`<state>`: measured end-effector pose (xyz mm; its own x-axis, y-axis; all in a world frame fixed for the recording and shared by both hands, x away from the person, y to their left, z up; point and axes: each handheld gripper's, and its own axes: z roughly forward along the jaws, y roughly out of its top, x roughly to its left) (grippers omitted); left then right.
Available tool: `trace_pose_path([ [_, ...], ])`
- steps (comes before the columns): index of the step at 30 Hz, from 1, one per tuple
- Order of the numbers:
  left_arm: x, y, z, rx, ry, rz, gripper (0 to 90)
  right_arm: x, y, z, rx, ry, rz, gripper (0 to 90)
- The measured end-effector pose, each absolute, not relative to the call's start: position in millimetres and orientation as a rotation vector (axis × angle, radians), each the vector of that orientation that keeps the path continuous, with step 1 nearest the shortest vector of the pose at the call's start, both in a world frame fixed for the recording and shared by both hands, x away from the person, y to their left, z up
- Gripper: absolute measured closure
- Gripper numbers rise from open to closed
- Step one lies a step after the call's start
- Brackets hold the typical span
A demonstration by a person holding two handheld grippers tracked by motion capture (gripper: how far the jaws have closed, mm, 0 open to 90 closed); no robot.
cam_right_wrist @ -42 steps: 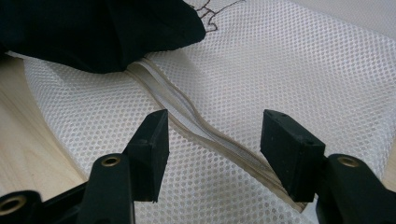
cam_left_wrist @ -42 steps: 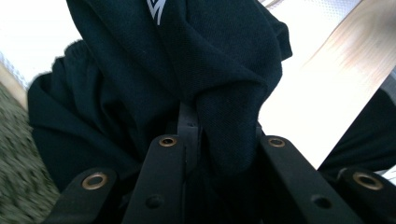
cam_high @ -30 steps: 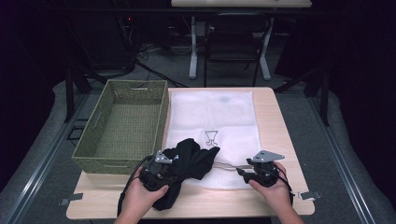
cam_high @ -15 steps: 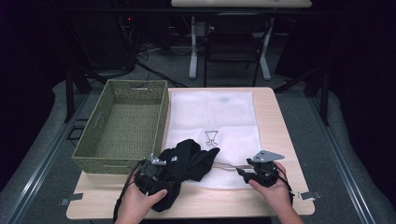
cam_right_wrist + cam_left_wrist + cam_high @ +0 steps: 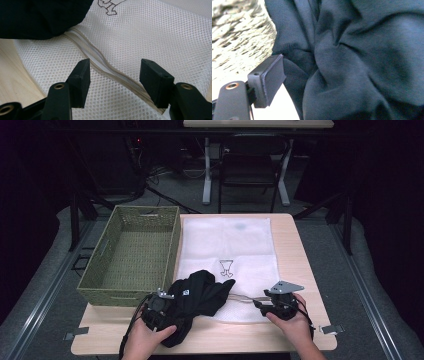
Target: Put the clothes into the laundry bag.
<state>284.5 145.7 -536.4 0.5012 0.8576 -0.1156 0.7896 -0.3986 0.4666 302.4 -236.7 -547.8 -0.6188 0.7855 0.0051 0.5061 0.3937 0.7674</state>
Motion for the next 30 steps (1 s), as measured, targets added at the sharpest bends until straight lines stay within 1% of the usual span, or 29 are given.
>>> trace_pose_path([
  [3,286,148,-540,2.28,1.348,0.159,15.8,302,-237,-548,1.116,2.299,1.075,42.0],
  [12,289,144,-547,2.269,1.316,0.145,15.6,302,-233,-548,1.104,2.316,1.065,40.6],
  [18,292,140,-550,2.292,1.298,0.146,16.1,304,-229,-546,1.104,2.343,1.041,37.9],
  [21,292,140,-551,2.31,1.276,0.155,19.0,306,-226,-543,1.092,2.354,1.029,36.9],
  [27,291,139,-553,2.312,1.256,0.16,30.8,313,-220,-532,1.075,2.384,0.995,35.9],
  [30,291,139,-554,2.313,1.253,0.157,31.2,319,-215,-526,1.068,2.399,0.98,35.9],
])
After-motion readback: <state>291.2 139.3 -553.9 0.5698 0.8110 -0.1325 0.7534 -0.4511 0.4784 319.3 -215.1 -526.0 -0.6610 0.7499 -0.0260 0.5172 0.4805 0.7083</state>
